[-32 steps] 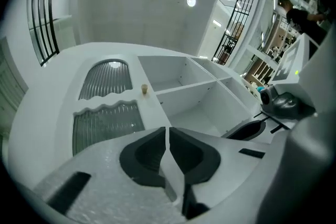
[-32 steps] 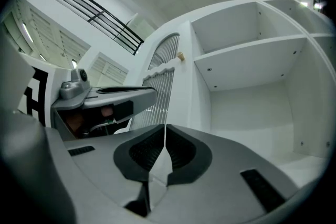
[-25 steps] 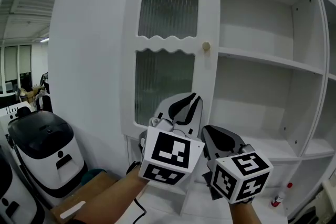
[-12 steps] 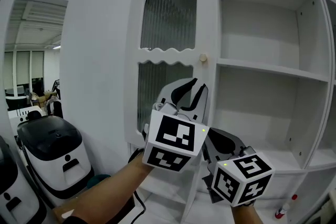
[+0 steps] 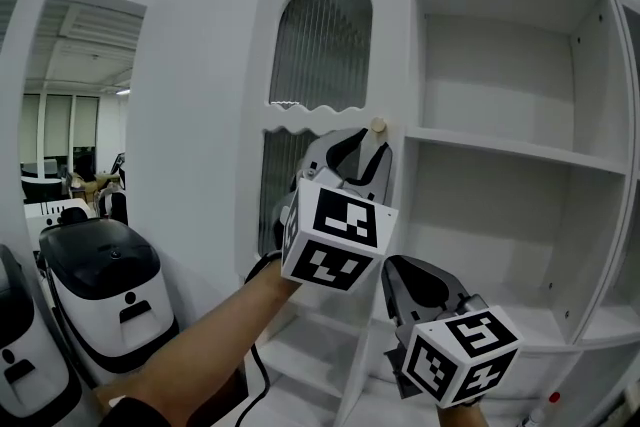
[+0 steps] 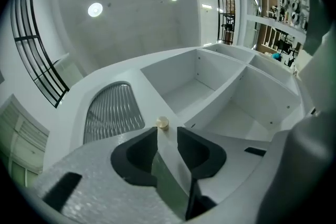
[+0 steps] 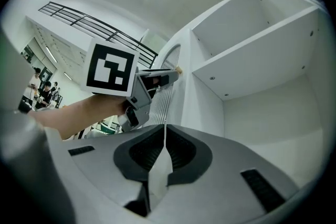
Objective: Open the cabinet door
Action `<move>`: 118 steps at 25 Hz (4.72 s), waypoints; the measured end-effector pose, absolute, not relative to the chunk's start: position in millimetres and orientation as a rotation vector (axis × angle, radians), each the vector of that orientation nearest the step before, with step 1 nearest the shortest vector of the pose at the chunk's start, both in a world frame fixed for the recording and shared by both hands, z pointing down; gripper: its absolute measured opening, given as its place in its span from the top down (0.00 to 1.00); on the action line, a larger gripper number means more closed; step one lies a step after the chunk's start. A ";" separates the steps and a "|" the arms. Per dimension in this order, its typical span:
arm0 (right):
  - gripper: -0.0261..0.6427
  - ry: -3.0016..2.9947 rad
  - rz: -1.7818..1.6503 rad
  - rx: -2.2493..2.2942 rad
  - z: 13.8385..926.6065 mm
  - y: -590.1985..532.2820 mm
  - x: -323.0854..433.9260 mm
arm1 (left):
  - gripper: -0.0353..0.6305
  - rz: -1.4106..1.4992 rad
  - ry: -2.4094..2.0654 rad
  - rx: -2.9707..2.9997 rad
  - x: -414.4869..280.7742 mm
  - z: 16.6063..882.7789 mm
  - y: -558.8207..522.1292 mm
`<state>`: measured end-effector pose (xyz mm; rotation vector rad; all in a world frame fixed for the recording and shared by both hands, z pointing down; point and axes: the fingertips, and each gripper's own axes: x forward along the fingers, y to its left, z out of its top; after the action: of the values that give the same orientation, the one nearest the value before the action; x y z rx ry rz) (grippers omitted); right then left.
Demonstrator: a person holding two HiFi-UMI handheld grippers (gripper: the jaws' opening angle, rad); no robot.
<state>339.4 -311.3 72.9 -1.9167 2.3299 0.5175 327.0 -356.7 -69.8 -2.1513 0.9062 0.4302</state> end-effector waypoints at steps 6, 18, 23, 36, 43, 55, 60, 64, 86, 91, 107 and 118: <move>0.93 2.340 0.499 -1.902 80.2 -311.8 349.9 | 0.76 0.453 0.927 -2.117 335.8 -85.5 -357.3; 0.93 2.363 0.416 -1.903 105.3 -324.7 361.3 | 0.82 0.464 0.939 -2.122 336.3 -95.3 -358.7; 0.93 2.393 0.363 -1.889 118.5 -327.7 356.7 | 0.82 0.489 0.932 -2.141 331.5 -94.6 -356.6; 0.92 2.470 0.299 -1.847 143.0 -323.9 341.8 | 0.82 0.522 0.939 -2.168 312.1 -92.6 -343.4; 0.91 2.503 0.244 -1.821 160.8 -327.3 337.7 | 0.82 0.523 0.938 -2.190 304.6 -92.2 -338.5; 0.83 2.545 0.095 -1.763 187.7 -354.3 338.4 | 0.87 0.461 0.976 -2.167 301.2 -77.9 -342.3; 0.83 2.528 0.094 -1.769 187.2 -356.1 343.8 | 0.93 0.445 1.006 -2.088 302.3 -73.0 -335.1; 0.84 2.552 0.086 -1.742 186.9 -355.7 341.2 | 0.93 0.458 1.010 -2.110 295.2 -67.9 -332.9; 0.86 2.560 0.131 -1.689 186.4 -322.8 301.8 | 0.93 0.296 1.081 -2.402 243.9 46.2 -338.3; 0.86 2.542 0.145 -1.717 185.7 -318.0 290.3 | 0.93 0.241 1.078 -2.464 228.9 77.6 -340.7; 0.86 2.447 0.125 -1.850 187.0 -297.8 266.8 | 0.93 0.130 1.111 -2.629 179.8 161.4 -318.6; 0.86 2.424 0.123 -1.916 187.3 -286.5 237.5 | 0.93 0.137 1.067 -2.738 156.5 186.4 -309.3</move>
<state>237.5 -286.5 187.3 -1.9158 2.4242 0.1231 156.5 -309.3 186.4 -2.7381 1.0673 0.1367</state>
